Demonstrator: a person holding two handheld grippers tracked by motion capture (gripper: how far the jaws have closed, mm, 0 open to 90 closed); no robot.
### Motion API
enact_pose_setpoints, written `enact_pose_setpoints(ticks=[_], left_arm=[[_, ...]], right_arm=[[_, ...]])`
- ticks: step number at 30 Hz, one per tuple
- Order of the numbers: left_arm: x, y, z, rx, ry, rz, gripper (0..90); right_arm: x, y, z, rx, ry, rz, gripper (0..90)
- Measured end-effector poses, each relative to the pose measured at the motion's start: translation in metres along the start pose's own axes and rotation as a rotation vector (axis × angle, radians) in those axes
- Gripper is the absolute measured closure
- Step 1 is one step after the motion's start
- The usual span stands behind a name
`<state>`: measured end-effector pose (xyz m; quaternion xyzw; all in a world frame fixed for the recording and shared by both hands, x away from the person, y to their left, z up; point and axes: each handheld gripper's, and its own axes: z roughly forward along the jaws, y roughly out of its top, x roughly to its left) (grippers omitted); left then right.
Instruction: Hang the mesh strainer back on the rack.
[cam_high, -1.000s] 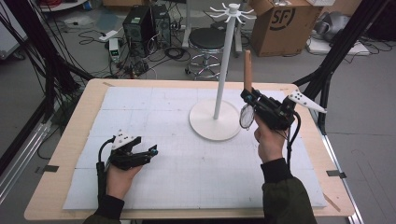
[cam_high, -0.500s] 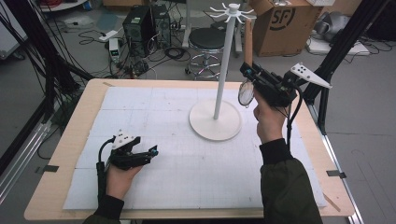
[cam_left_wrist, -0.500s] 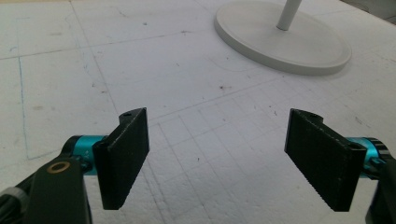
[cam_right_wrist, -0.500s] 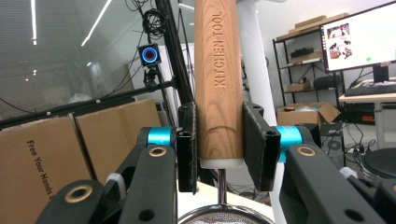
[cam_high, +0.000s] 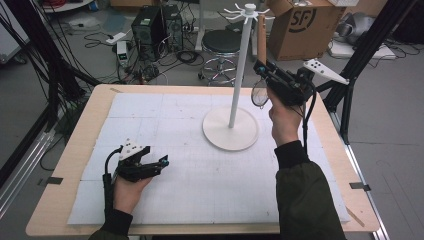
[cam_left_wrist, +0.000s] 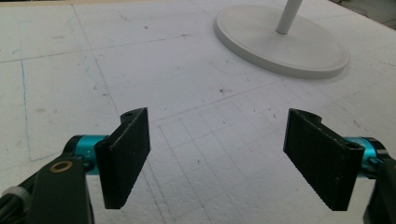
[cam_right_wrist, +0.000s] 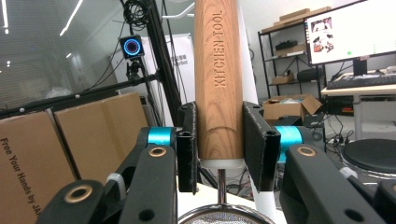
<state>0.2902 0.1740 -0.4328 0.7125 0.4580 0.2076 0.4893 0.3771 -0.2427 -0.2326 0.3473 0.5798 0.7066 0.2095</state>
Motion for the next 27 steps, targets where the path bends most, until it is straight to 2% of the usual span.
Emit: enact_pose_setpoints(ticks=[5,11,23,24,25,27], left_arm=[[0.0,0.0,-0.001,-0.001,-0.003,0.004,23.6],[0.0,0.0,-0.001,-0.003,-0.003,0.003,23.7],[-0.001,0.0,-0.001,-0.004,-0.004,0.005,23.8],[-0.001,0.0,0.0,-0.005,-0.006,0.003,23.8],[0.0,0.0,-0.001,-0.004,-0.012,0.001,24.1],[0.0,0.0,-0.001,-0.005,-0.009,0.001,24.3]], right_arm=[[-0.002,-0.002,0.008,0.022,-0.013,0.001,68.9],[-0.004,-0.008,0.012,0.035,-0.001,0.042,68.8],[-0.005,-0.01,0.011,0.035,-0.018,0.032,67.3],[-0.006,-0.01,0.011,0.037,-0.016,0.033,64.9],[-0.006,-0.01,0.011,0.037,-0.013,0.039,56.0],[-0.007,-0.01,0.009,0.039,-0.042,0.035,42.2]])
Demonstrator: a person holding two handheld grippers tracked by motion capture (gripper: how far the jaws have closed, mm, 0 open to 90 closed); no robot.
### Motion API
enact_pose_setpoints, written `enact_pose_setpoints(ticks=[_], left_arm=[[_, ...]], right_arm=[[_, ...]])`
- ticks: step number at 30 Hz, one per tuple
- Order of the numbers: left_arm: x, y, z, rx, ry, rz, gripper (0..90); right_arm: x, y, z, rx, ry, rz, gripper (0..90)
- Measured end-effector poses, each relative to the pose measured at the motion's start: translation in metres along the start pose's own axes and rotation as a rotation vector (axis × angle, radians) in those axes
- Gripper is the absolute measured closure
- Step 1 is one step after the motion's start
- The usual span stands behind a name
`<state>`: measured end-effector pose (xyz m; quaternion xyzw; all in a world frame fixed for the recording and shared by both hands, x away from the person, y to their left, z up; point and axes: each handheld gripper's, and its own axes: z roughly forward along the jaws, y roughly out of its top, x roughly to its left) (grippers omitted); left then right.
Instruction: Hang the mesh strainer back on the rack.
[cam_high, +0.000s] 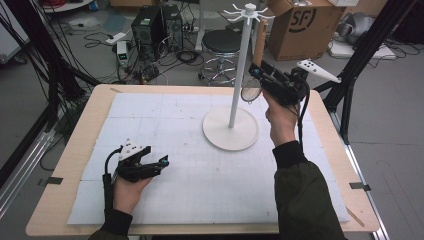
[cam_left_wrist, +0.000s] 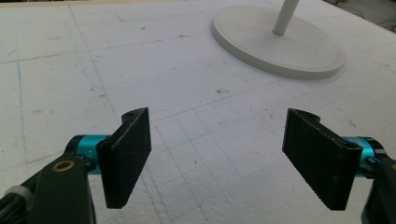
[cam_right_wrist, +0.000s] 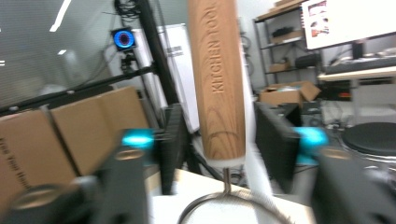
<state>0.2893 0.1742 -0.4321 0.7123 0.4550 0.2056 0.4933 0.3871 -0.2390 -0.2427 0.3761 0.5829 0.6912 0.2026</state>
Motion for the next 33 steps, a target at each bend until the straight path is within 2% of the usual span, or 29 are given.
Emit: enact_pose_setpoints(ticks=[2,4,7,9,11,18,22,27,33], left_arm=[[0.0,0.0,-0.001,-0.013,-0.009,0.003,24.1],[-0.001,0.001,-0.001,-0.019,-0.01,0.009,23.6],[-0.001,0.001,-0.001,-0.014,-0.014,0.019,22.2],[-0.002,0.001,-0.002,-0.015,-0.025,0.017,21.2],[-0.002,0.001,-0.001,-0.018,-0.019,0.02,21.0],[-0.004,0.001,0.0,-0.016,-0.017,0.022,21.0],[-0.004,0.001,-0.001,-0.023,-0.015,0.023,21.0],[-0.004,0.001,-0.003,-0.037,-0.022,0.023,19.4],[-0.004,0.002,-0.004,-0.052,-0.029,0.029,19.4]], right_arm=[[0.0,0.0,-0.003,0.015,-0.042,-0.003,30.4],[-0.003,-0.002,-0.007,0.034,-0.05,-0.003,27.2],[-0.008,-0.007,-0.017,0.028,-0.063,-0.018,25.5],[-0.014,-0.01,-0.022,0.031,-0.08,-0.011,21.8],[-0.019,-0.012,-0.028,0.035,-0.078,-0.001,21.1],[-0.027,-0.025,-0.043,0.063,-0.094,-0.017,19.4],[-0.026,-0.04,-0.046,0.112,-0.089,-0.021,19.3],[-0.023,-0.056,-0.05,0.167,-0.064,-0.065,18.8],[-0.024,-0.067,-0.058,0.188,-0.052,-0.06,18.1]])
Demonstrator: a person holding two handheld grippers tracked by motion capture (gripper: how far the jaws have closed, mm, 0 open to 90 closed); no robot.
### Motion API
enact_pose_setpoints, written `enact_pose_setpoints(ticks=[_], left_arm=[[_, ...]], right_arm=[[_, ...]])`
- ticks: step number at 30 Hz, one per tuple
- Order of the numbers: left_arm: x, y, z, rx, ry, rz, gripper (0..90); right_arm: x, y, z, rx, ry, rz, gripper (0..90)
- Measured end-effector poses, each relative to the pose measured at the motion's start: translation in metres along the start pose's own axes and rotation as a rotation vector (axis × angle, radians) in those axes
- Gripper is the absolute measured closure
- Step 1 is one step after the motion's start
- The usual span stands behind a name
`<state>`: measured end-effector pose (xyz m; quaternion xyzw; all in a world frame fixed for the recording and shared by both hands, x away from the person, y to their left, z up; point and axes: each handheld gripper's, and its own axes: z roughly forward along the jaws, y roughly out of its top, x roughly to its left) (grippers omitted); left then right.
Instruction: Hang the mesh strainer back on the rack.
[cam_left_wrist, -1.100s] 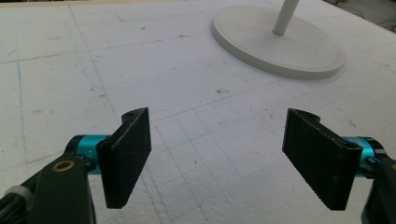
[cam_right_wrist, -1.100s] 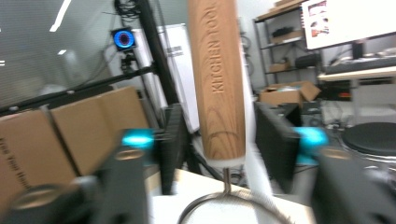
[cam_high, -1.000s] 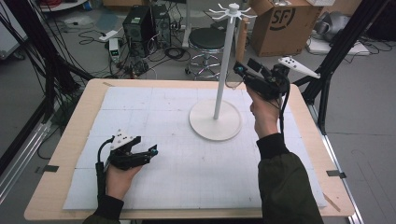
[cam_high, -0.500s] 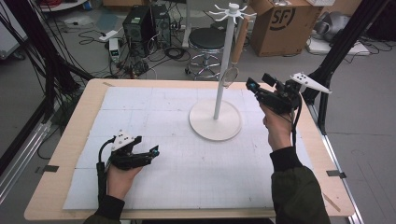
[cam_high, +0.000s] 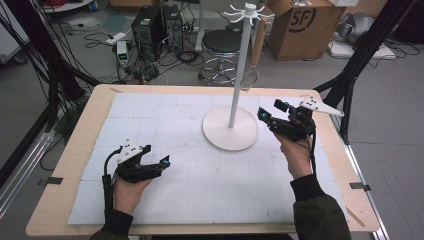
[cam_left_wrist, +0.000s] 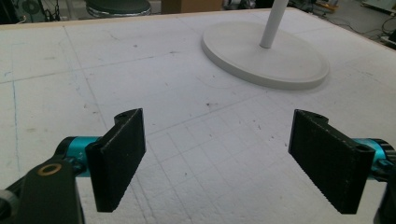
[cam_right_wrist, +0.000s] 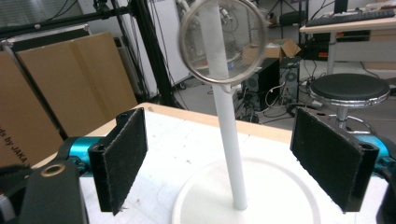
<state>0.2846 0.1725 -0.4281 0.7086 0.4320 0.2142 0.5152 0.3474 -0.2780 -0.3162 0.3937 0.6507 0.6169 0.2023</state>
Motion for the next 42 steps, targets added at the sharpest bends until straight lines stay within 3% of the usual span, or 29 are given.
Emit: enact_pose_setpoints(ticks=[16,22,28,33,42], left_arm=[[-0.005,0.0,0.001,-0.021,-0.034,0.008,18.0],[-0.008,0.0,0.004,-0.018,-0.049,0.003,17.9],[-0.012,0.0,0.008,-0.007,-0.069,0.005,17.8],[-0.011,-0.002,0.006,-0.028,-0.097,0.005,17.8],[-0.007,-0.006,0.007,-0.03,-0.111,-0.003,17.4]], right_arm=[[-0.003,-0.05,-0.023,0.081,0.018,0.0,15.4],[-0.005,-0.073,-0.028,0.159,0.023,-0.002,15.3],[-0.008,-0.093,-0.034,0.189,0.023,0.0,15.3],[-0.012,-0.108,-0.038,0.213,0.016,0.009,14.4],[-0.006,-0.115,-0.044,0.221,0.04,-0.022,12.8]])
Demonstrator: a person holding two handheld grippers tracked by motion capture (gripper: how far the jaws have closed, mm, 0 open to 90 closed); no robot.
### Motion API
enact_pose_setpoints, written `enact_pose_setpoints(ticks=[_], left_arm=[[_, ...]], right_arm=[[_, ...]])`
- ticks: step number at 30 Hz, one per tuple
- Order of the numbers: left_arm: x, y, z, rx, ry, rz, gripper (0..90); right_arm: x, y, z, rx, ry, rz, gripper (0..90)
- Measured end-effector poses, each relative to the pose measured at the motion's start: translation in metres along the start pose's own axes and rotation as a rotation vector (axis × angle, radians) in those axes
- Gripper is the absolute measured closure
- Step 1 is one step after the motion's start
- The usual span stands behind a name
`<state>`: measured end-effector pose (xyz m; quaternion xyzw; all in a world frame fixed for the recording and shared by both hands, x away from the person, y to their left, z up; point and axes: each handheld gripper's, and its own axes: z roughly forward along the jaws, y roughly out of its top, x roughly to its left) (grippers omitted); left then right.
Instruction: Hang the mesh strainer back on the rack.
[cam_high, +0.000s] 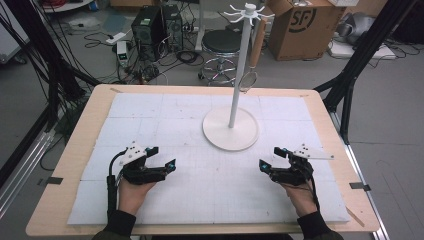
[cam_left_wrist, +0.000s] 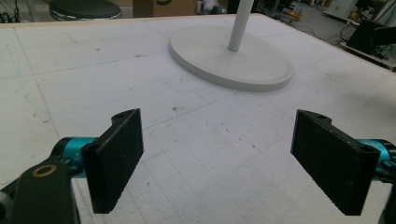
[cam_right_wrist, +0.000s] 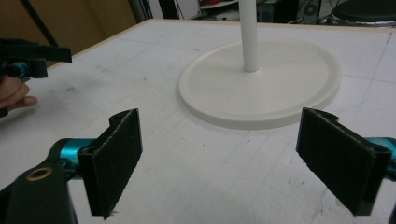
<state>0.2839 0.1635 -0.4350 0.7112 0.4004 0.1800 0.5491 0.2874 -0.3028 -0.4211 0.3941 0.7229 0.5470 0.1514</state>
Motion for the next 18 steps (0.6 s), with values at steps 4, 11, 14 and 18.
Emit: enact_pose_setpoints(ticks=[4,11,14,18], left_arm=[[-0.0002,-0.0004,-0.0001,-0.003,-0.005,0.003,17.4],[-0.0009,-0.0009,0.0008,-0.002,-0.022,0.0,17.4],[-0.0003,-0.0012,0.0011,0.005,-0.019,0.005,17.3],[-0.0005,-0.0013,0.0011,0.004,-0.02,0.006,16.9]], right_arm=[[-0.0001,-0.006,-0.0055,0.001,-0.001,0.0,12.6],[-0.0031,-0.0082,-0.0063,-0.001,-0.018,0.012,12.3],[-0.0033,-0.0089,-0.005,0.004,-0.02,0.017,12.1],[-0.0035,-0.0085,-0.0057,-0.009,-0.024,0.012,12.1]])
